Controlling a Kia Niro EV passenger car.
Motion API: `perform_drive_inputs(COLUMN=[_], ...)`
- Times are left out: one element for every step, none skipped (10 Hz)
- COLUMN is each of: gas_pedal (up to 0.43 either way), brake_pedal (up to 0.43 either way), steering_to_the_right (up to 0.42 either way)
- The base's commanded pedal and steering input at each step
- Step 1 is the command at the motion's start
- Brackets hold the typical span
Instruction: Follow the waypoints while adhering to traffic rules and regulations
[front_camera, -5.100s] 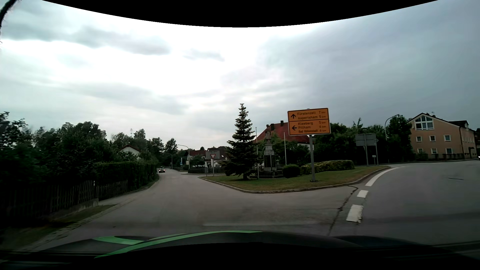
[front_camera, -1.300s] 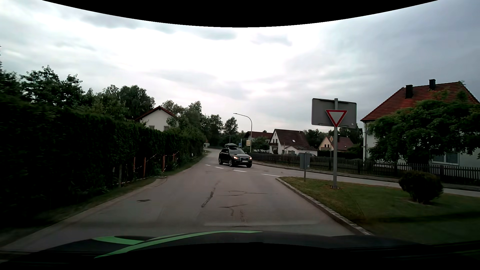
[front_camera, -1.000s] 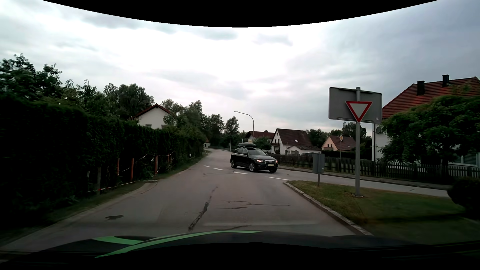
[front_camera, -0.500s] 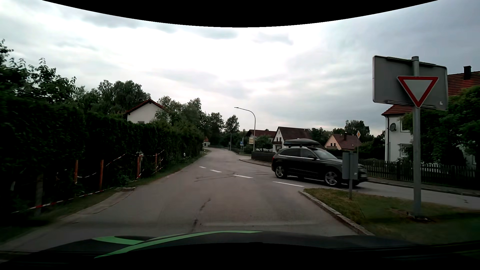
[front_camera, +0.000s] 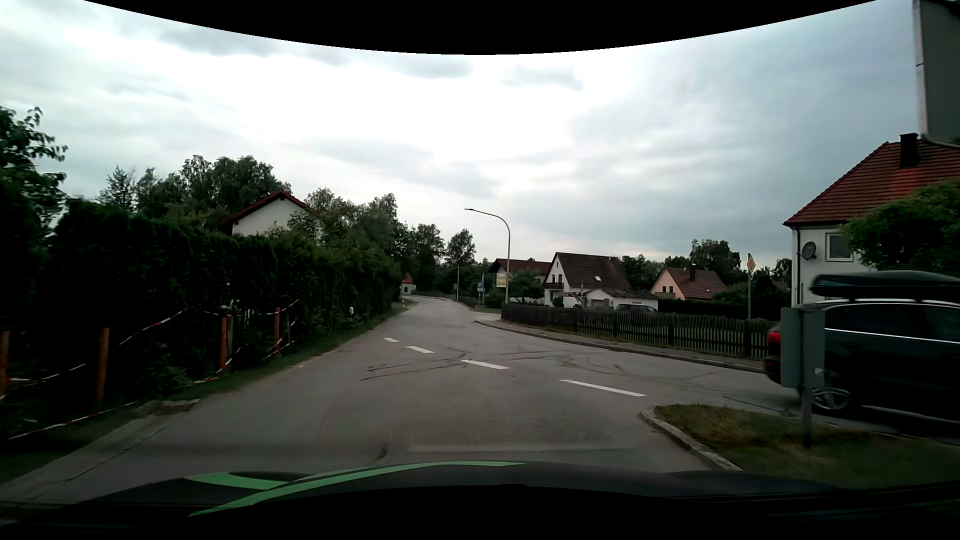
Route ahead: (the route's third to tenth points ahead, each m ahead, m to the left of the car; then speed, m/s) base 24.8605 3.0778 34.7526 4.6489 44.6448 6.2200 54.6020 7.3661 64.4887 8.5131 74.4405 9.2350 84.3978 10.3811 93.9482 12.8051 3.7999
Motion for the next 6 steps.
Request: perform_drive_inputs(gas_pedal=[0.0,0.0,0.0,0.0,0.0,0.0], brake_pedal=[0.256,0.256,0.256,0.256,0.256,0.262], steering_to_the_right=[0.002,-0.001,-0.001,-0.001,-0.001,-0.001])
